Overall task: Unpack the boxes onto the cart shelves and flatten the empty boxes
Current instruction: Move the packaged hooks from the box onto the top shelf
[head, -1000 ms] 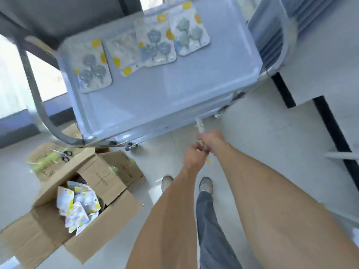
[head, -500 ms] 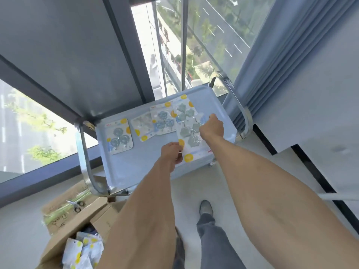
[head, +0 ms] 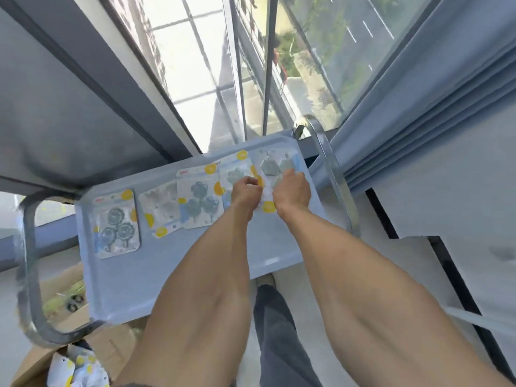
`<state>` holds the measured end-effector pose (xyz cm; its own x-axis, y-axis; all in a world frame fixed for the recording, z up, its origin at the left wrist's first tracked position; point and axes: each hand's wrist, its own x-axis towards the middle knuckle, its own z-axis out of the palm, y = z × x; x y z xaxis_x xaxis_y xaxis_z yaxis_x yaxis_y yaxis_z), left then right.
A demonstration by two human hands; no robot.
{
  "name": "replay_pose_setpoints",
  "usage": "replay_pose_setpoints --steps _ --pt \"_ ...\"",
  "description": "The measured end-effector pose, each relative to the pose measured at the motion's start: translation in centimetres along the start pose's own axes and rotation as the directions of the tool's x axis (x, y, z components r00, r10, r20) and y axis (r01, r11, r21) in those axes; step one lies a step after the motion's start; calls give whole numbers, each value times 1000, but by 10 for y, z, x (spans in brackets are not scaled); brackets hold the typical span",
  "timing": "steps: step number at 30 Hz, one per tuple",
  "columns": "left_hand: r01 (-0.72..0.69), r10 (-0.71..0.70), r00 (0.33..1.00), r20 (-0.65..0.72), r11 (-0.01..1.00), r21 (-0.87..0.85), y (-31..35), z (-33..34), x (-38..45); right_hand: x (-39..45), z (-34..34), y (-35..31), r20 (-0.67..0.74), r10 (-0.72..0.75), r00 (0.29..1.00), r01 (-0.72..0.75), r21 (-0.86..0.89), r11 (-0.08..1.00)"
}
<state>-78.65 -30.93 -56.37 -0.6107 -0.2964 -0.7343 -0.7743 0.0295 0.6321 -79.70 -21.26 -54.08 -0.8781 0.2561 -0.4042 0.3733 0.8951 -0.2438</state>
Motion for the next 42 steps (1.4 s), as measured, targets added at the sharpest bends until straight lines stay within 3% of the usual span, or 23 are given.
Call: replay_pose_setpoints --steps 3,5,7,9,11,13,16,20,28,35,38,42 --pt "23 -22 999 -35 999 28 2 7 31 44 8 7 72 61 996 -65 52 997" --pt "-30 69 988 -138 963 269 1 0 46 59 20 6 145 91 985 -100 58 993" --pt "-84 263 933 -247 823 562 -4 -14 53 63 36 3 191 86 978 -94 29 995" --pt "-71 384 874 -299 708 703 -9 -32 58 62 50 -4 156 53 986 -54 1 999" --pt "9 382 863 -332 644 765 -17 -50 66 61 60 -14 85 -2 996 6 -46 999" --pt "87 322 896 -307 549 831 -23 -66 71 62 65 -23 49 -64 997 69 -119 990" --pt "106 220 950 -223 446 889 -35 -82 80 71 67 -33 94 -106 990 127 -256 958" --pt "183 110 956 -270 497 848 -44 -84 84 79 68 -35 131 -1 991 46 -339 940" --pt "155 160 948 -275 524 838 -44 -108 69 53 70 -42 56 133 990 -94 -451 888" --pt "221 186 911 -367 532 818 -91 -195 11 -39 86 -104 163 -195 967 248 -438 864" --pt "221 213 889 -405 574 788 -118 -245 -20 -99 101 -129 230 -252 940 330 -424 843" --pt "165 321 865 -387 545 822 -148 -322 -65 -197 124 -159 275 -339 900 422 -351 836"
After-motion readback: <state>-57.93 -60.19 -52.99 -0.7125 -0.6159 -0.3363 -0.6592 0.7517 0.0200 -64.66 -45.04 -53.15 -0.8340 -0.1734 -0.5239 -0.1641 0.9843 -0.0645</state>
